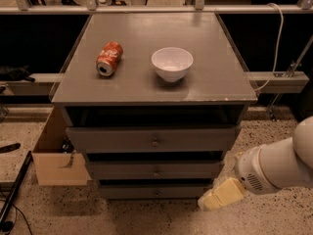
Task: Open bottom drawer
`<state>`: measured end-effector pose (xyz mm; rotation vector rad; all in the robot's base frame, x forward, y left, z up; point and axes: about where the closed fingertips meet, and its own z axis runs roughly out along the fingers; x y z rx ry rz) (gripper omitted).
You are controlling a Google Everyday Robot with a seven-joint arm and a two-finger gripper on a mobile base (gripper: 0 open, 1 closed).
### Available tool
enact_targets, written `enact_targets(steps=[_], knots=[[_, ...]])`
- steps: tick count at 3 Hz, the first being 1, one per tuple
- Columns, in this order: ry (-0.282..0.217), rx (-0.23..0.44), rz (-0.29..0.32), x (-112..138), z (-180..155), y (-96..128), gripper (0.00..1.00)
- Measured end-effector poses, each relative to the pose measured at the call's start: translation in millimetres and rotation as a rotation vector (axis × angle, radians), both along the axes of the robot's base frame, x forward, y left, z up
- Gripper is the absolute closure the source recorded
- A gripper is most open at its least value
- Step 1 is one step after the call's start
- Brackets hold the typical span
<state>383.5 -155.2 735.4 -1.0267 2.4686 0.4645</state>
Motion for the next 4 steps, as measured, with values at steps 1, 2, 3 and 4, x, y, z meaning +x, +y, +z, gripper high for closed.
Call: enact_targets(steps=[1, 2, 3, 4], knots=[[0.041, 0.019, -0.056, -10.9, -42.9, -11.0, 0.0], [0.041, 0.019, -0.056, -10.9, -42.9, -11.0, 0.0], [0.019, 0.014, -0.079, -5.7, -53.1, -4.0, 0.0], [0.02, 0.053, -0.139, -2.3, -100.3, 14.5, 0.0]])
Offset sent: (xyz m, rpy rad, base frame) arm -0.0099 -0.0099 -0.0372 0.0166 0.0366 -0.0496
